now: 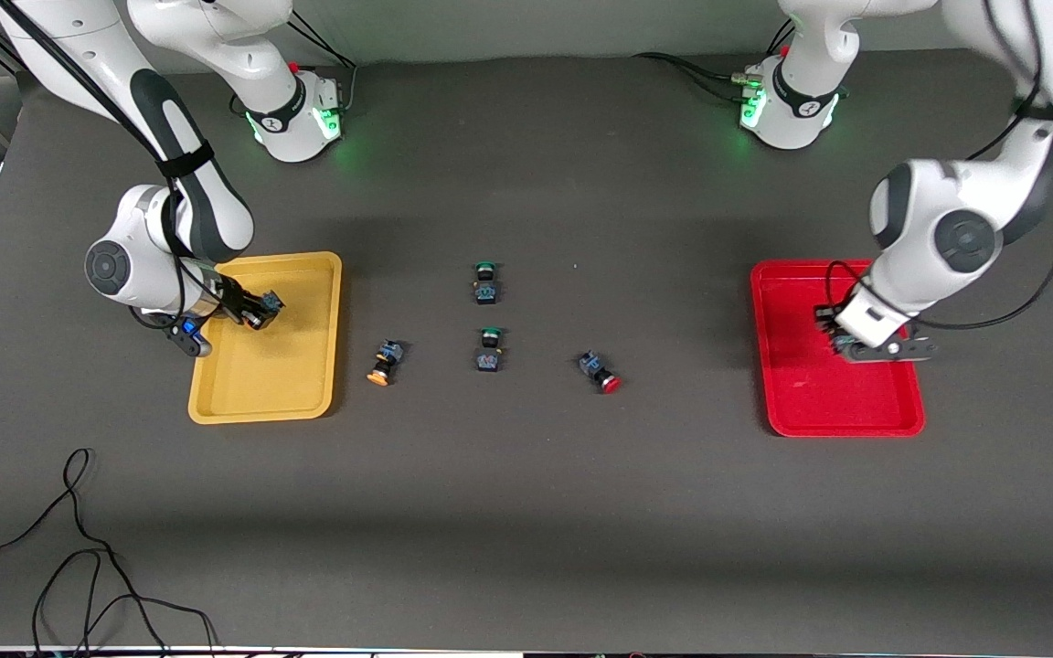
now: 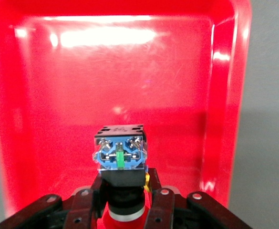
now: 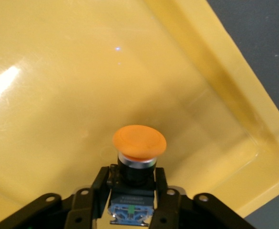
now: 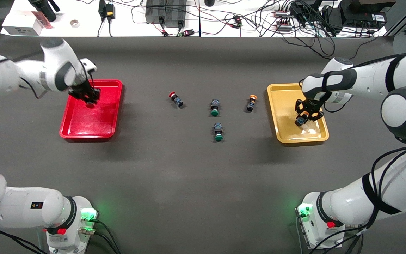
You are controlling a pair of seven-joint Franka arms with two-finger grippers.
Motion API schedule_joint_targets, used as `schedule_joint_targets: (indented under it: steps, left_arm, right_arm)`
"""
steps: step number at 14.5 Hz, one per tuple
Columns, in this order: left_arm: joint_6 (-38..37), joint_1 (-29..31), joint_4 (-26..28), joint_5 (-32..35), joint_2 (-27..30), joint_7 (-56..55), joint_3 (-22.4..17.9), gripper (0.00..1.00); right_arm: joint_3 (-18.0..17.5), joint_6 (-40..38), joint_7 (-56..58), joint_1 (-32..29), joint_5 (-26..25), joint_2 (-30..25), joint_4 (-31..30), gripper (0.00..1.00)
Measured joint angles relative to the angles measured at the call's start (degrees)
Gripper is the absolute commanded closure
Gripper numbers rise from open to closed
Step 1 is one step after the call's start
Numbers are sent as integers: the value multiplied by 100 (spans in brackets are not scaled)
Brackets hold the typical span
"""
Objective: Place red and yellow buttons in trays
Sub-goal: 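Place the yellow button while the left gripper places the red button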
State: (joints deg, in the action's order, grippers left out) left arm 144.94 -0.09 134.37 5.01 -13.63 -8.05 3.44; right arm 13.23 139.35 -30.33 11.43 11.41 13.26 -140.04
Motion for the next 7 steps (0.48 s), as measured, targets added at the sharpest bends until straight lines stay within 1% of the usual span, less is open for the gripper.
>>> schedule_joint_targets:
  steps: [1,2,3,4,5,7]
  left_arm:
    - [332,-4,4,55,-308,-5,13,83]
    - [534,-4,-12,88,-533,-5,9,82]
    - [627,-2,-40,103,-672,-5,2,66]
    - [632,-1,-76,111,-697,-2,-1,14]
    - [626,-1,-108,132,-677,-1,-1,0]
    - [598,-1,-185,234,-654,-1,-3,0]
  right_arm:
    - [-2,0,0,1,11,1,0,0]
    - [-2,-1,0,1,45,1,0,0]
    - [-2,-4,0,1,92,0,2,0]
    - [-3,-19,0,1,108,-2,8,0]
    - [-4,-70,0,1,114,-20,25,0]
    - [-7,-258,0,3,127,-147,94,0]
